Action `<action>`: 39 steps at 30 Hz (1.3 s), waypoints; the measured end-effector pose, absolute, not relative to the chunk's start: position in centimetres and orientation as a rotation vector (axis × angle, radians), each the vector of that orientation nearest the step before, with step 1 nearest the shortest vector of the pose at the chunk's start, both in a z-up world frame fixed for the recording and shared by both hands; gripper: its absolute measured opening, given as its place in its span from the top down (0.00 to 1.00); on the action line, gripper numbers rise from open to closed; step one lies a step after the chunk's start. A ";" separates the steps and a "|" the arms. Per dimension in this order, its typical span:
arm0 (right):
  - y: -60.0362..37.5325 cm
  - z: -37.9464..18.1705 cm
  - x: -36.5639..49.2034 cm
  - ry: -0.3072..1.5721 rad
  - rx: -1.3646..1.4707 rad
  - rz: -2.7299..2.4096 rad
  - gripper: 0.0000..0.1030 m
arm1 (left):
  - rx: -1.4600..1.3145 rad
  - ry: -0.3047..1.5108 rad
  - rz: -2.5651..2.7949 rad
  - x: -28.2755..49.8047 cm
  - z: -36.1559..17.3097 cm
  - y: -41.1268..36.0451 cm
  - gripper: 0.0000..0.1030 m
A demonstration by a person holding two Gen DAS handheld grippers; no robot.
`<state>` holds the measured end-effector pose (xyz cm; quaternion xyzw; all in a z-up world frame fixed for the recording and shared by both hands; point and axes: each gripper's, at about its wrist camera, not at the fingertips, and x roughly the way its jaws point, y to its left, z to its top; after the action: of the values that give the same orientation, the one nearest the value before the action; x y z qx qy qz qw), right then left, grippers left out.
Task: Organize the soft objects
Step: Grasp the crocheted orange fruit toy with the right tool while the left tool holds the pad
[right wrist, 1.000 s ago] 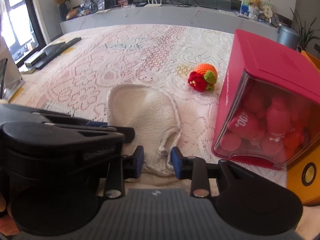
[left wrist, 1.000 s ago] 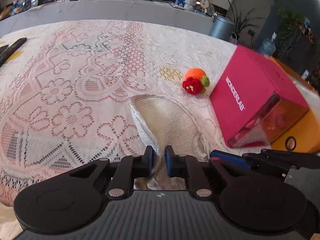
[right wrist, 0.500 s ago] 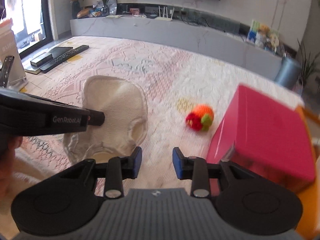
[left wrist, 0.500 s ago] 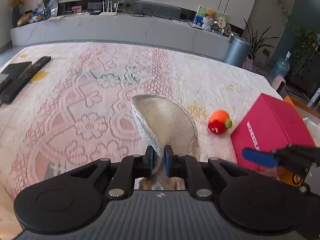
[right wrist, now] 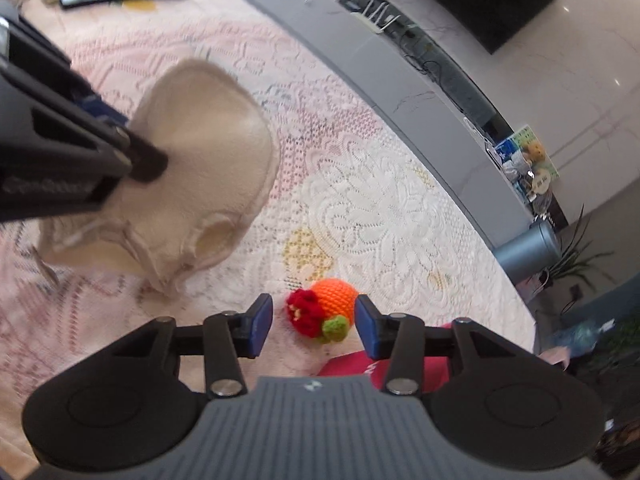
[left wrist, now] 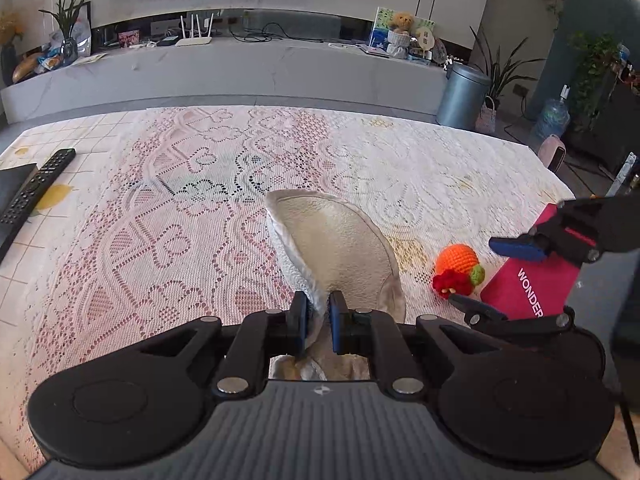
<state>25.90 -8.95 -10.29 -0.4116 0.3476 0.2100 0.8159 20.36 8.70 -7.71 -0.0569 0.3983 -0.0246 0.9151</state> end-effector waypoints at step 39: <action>-6.8 -9.1 29.2 0.968 -0.906 0.512 0.54 | -0.096 0.824 -0.088 18.9 -8.0 8.3 0.87</action>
<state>29.25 -6.78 -9.14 -0.4157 0.4441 0.2351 0.7581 18.94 8.31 -8.03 -0.0465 0.4002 -0.0428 0.9143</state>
